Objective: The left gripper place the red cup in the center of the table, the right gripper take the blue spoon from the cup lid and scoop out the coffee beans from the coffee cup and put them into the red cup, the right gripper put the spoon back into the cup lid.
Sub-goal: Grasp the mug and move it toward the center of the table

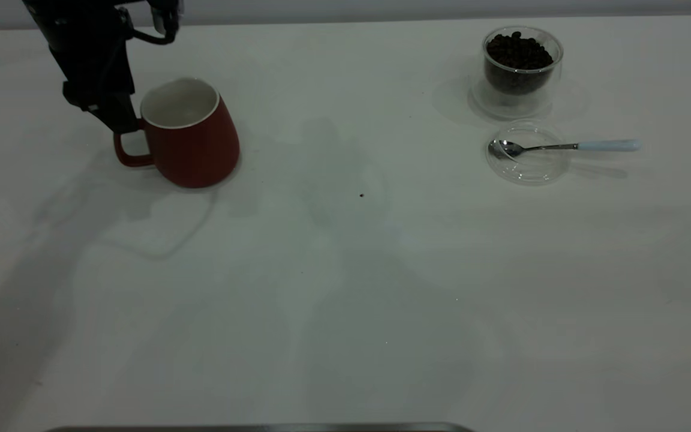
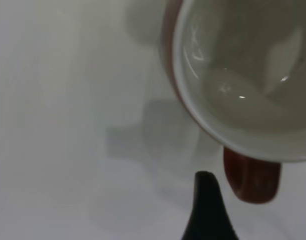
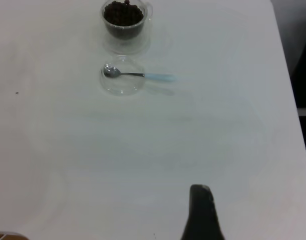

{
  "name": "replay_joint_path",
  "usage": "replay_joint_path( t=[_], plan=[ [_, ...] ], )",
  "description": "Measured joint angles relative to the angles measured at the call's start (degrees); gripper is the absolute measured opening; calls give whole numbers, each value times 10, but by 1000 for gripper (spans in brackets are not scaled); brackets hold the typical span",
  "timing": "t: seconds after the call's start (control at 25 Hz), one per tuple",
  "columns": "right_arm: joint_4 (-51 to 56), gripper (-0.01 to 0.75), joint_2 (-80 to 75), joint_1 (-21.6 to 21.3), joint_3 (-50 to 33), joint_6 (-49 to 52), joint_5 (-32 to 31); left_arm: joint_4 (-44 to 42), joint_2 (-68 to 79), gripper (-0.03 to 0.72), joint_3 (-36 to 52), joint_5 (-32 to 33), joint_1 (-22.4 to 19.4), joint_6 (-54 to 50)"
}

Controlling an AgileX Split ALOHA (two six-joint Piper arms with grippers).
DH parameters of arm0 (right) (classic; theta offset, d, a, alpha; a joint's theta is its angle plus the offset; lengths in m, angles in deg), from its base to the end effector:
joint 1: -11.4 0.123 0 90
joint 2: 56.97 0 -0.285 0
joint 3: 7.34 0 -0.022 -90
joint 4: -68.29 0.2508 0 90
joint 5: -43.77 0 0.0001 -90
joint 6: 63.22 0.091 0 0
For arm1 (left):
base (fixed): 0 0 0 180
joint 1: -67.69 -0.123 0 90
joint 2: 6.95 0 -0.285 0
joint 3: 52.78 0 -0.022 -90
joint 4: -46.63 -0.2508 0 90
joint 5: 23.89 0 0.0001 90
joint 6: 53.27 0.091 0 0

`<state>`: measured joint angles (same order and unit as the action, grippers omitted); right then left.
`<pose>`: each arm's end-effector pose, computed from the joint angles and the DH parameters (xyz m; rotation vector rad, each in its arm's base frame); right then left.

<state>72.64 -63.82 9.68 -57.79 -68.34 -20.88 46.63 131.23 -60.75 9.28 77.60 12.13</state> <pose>-0.0066 0.0064 0.2630 -0.0690 2.1248 0.0216 0.4374 -0.0764 0.0807 1.7584 2.2789 0.1957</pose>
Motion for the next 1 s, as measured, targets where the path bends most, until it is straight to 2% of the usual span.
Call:
replay_joint_path(
  t=[0.4,0.64,1.0],
  plan=[
    [-7,587,0,0,0,4,0,-17,56,586,-60,16,29,15],
    [-7,587,0,0,0,4,0,-18,84,586,-108,16,79,28],
    [-7,587,0,0,0,4,0,-16,91,586,-118,-8,154,54]
  ],
)
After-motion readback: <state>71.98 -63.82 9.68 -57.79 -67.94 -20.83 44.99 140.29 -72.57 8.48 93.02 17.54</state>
